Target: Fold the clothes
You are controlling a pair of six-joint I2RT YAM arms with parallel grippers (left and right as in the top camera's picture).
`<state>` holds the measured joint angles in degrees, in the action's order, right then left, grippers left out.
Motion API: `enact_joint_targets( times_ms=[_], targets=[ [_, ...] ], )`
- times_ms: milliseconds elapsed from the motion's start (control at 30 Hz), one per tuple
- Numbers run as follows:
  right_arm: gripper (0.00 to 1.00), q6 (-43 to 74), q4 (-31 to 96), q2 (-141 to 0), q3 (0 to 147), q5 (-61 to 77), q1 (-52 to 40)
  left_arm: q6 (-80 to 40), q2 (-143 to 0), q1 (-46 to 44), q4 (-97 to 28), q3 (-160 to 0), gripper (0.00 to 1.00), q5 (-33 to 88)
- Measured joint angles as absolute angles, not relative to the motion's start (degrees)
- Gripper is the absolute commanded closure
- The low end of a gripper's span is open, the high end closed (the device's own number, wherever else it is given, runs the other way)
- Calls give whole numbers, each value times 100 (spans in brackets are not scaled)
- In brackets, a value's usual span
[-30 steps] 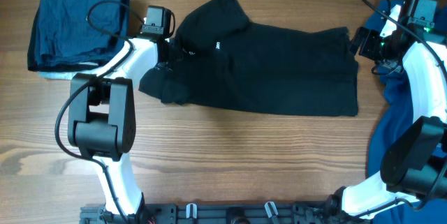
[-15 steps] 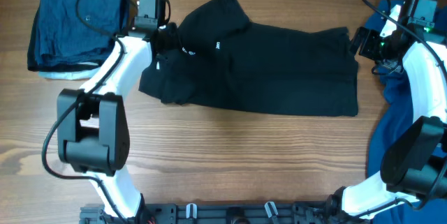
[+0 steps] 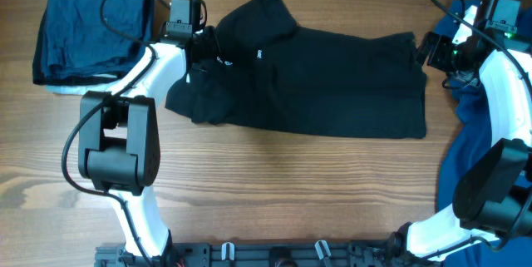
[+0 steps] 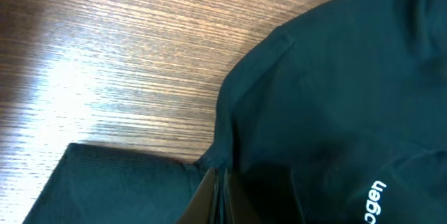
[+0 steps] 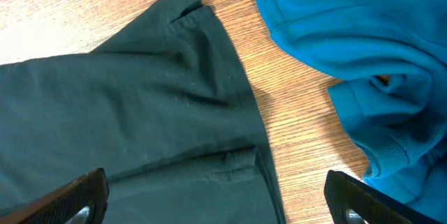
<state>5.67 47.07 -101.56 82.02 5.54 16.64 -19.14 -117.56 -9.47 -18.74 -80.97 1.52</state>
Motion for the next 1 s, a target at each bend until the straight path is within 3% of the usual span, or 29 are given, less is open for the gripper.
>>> enact_joint_targets(
  times_ms=[233, 733, 1000],
  targets=[
    [0, 567, 4707, -10156, 8202, 554, 1664, -1914, -11756, -947, -1339, -8097, 96, 615],
    [0, 567, 4707, -10156, 8202, 554, 1664, -1870, -12210, -950, -1374, -8097, 96, 628],
    [0, 567, 4705, -10156, 8202, 556, 1664, -1826, -12324, -1022, -2362, -8289, 96, -67]
  ],
)
